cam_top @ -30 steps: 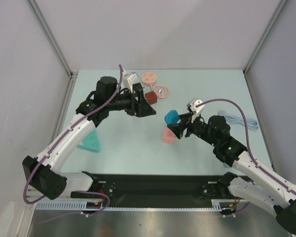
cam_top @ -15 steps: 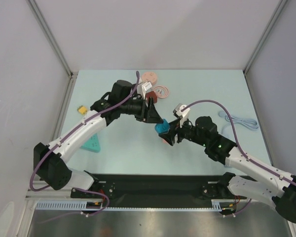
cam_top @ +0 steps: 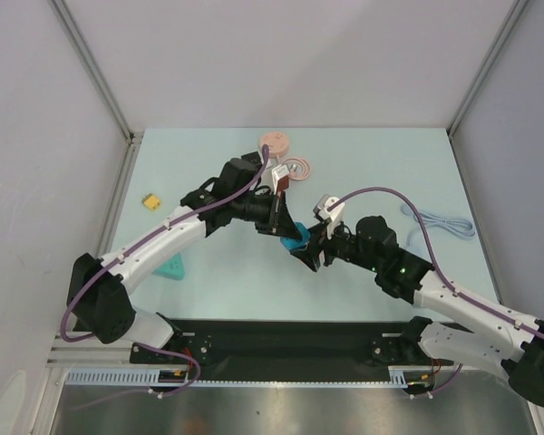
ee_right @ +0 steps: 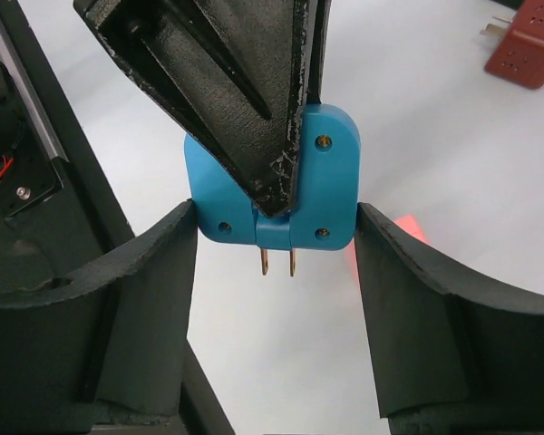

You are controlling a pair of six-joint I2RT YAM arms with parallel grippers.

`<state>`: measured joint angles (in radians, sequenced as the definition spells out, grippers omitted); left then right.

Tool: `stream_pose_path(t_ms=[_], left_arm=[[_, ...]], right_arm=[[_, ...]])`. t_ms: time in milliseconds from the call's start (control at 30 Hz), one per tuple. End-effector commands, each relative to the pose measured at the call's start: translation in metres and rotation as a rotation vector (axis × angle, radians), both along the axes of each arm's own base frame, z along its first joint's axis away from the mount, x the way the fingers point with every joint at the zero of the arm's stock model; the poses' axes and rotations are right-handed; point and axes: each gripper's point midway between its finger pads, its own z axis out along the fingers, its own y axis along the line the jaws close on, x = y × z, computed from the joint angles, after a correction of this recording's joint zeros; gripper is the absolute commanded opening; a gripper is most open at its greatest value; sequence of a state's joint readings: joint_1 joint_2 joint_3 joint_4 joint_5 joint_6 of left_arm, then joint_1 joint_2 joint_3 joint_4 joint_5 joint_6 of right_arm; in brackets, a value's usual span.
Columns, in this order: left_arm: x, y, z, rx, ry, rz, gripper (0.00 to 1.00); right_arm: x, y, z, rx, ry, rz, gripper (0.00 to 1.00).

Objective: Insert the plug

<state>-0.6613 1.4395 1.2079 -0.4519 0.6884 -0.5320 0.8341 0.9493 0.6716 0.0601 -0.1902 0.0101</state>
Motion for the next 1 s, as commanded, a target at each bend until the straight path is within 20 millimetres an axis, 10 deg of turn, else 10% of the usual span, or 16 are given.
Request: stream_pose_path(t_ms=[0,133,367,600,733,967], left_arm=[[-0.018,-0.007,0.017,-0.085,-0.052,-0.098,0.00],[-0.018,0.000,0.015,-0.070,-0.067,-0.040,0.00],[0.040,0.071,0.031,0.062,-0.167,0.315,0.00],[0.099,0.230,0.061,0.378,-0.369,0.947,0.00],[0.102,0.321,0.082,0.565,-0.422,1.279,0.00],[0.077,0.425,-0.005,0.740,-0.109,1.653,0.01]], right_arm=[[-0.005,0.005,0.038,0.102,-0.049,0.023,0.23],[-0.011,0.005,0.043,0.120,0.001,0.024,0.62],[-0.030,0.004,0.064,0.231,0.068,0.055,0.80],[0.031,0.018,0.035,0.303,0.359,-0.316,0.80],[0.067,0.055,-0.030,0.143,0.531,-0.525,0.81],[0.066,0.135,-0.053,0.096,0.577,-0.369,0.78]])
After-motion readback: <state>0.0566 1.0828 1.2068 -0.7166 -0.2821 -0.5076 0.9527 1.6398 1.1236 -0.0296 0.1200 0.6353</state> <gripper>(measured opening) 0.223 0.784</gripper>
